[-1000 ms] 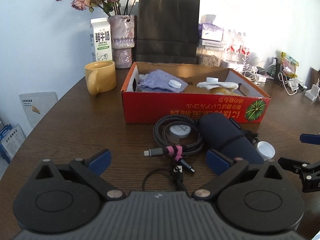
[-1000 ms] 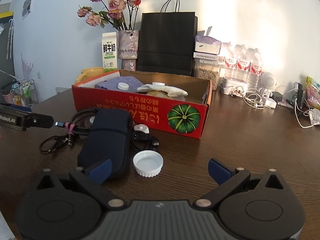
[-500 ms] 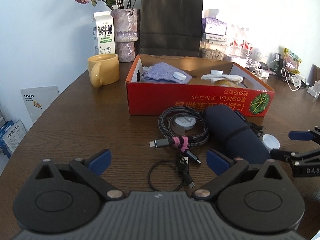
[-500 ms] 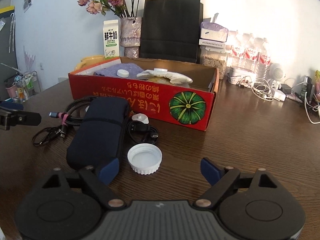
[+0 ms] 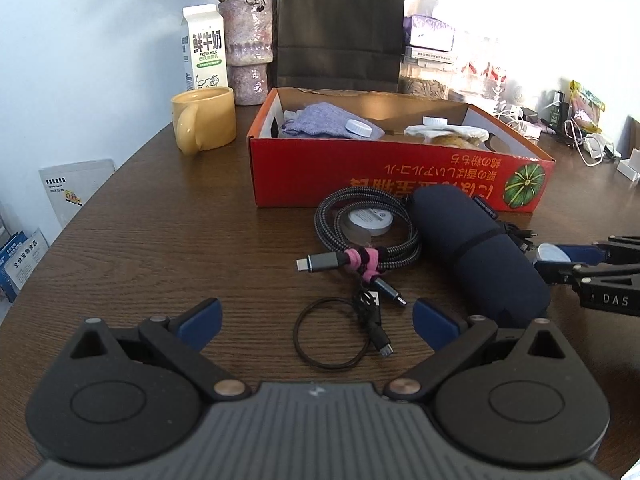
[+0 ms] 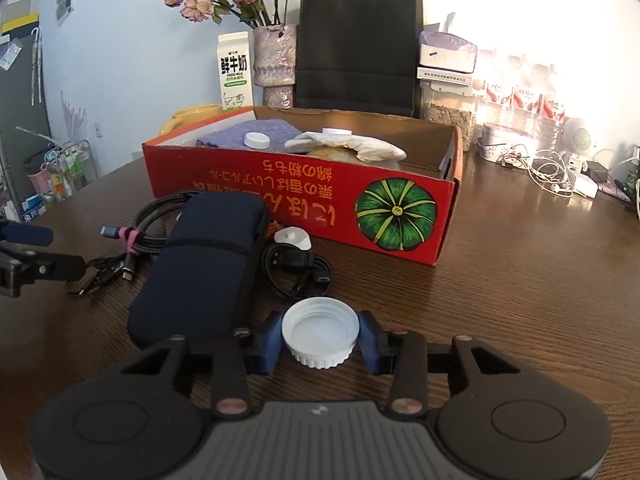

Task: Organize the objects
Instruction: 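Grasp the black USB cable with the left tool while the right tool holds the cap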

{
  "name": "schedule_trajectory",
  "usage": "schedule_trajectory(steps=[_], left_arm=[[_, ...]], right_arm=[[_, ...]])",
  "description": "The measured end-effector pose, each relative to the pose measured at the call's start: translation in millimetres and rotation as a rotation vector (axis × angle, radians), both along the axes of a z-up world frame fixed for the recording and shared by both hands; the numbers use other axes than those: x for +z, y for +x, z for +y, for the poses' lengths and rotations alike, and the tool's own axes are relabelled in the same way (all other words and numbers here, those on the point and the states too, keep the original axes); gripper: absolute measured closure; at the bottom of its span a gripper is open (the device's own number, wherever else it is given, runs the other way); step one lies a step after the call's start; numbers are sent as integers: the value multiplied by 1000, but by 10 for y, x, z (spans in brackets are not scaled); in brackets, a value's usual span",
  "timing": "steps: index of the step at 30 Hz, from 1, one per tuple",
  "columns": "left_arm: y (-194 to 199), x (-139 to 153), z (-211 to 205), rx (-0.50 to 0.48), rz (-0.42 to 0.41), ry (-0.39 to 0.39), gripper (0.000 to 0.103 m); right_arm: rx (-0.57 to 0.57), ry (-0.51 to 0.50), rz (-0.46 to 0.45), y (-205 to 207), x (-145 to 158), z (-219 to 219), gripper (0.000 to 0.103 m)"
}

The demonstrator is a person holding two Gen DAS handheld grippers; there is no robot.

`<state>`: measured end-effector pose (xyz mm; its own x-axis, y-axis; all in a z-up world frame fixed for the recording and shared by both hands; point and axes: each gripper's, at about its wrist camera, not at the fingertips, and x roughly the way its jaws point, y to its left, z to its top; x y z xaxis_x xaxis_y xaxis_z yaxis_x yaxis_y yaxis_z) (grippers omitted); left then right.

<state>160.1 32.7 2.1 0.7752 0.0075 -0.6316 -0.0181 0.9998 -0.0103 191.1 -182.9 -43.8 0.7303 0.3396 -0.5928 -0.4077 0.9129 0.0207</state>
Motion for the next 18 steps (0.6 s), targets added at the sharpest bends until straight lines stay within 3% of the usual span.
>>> schedule_trajectory(steps=[14, 17, 18], left_arm=[[-21, -121, -212, -41, 9, 4, 2], [-17, -144, -264, -57, 13, -2, 15], [-10, -151, -270, -55, 16, -5, 25]], right_arm=[[-63, 34, -111, -120, 90, -91, 64], [-64, 34, -115, -128, 96, -94, 64], [-65, 34, -117, -128, 98, -94, 64]])
